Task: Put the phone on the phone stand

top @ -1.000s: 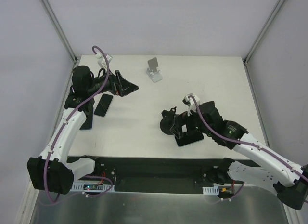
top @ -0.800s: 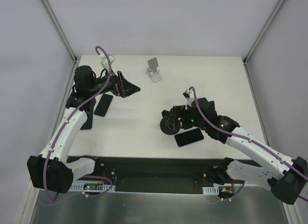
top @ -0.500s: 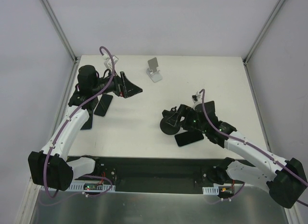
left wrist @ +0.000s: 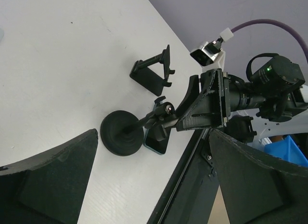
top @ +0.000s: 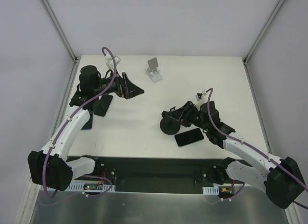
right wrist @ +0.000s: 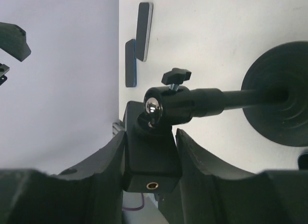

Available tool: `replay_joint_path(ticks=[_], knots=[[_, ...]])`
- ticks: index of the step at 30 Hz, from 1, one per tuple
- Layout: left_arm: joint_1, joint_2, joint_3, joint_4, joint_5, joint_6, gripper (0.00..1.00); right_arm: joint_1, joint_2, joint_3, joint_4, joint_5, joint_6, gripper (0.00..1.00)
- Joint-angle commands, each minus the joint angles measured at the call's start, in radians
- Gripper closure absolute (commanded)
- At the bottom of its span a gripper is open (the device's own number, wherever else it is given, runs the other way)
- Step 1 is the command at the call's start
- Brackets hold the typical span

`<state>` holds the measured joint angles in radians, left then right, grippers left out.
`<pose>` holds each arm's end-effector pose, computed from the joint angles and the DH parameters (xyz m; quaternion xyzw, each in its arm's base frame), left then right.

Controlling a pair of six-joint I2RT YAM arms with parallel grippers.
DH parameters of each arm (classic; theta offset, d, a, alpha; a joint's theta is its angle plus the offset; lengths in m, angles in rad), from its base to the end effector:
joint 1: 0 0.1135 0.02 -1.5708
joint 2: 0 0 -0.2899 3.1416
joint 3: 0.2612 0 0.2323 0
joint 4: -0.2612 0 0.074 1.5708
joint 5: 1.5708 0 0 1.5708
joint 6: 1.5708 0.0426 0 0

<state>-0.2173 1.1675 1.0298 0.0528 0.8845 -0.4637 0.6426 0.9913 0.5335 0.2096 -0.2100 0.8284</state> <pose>0.2247 -0.0834 0.4002 0.2055 0.6962 -0.5013 0.4710 0.1557 0.1277 0.2823 0.0087 0.7874 0.4711 0.3974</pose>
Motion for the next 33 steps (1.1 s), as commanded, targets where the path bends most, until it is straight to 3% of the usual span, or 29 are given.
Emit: replay_joint_path(ticks=[1, 3, 4, 10, 15, 24, 26, 29, 33], knots=[[-0.017, -0.017, 0.029, 0.018, 0.011, 0.013, 0.03, -0.009, 0.026, -0.015, 0.14, -0.055, 0.051, 0.74], [-0.02, -0.019, 0.033, 0.012, 0.002, 0.013, 0.03, -0.02, 0.061, -0.017, 0.171, -0.101, 0.035, 0.86], [-0.027, -0.02, 0.041, 0.002, -0.025, 0.001, 0.04, -0.021, 0.078, -0.01, 0.198, -0.13, 0.029, 0.98], [-0.03, -0.002, 0.099, -0.07, -0.001, -0.122, 0.1, -0.027, 0.26, 0.103, 0.352, -0.397, -0.035, 0.99], [-0.03, 0.011, 0.078, -0.07, -0.012, -0.063, 0.11, -0.043, 0.4, 0.196, 0.444, -0.578, -0.032, 0.99], [-0.021, 0.021, 0.009, -0.061, 0.054, 0.002, 0.13, -0.049, 0.582, 0.22, 0.635, -0.669, 0.037, 0.99], [-0.022, 0.015, -0.002, -0.057, 0.067, 0.008, 0.14, -0.05, 0.628, 0.194, 0.823, -0.669, 0.13, 0.99], [-0.022, 0.02, -0.005, -0.056, 0.082, 0.007, 0.14, -0.05, 0.693, 0.183, 0.965, -0.684, 0.187, 0.99], [-0.022, 0.02, -0.01, -0.056, 0.083, 0.007, 0.14, -0.052, 0.733, 0.169, 0.996, -0.684, 0.202, 0.99]])
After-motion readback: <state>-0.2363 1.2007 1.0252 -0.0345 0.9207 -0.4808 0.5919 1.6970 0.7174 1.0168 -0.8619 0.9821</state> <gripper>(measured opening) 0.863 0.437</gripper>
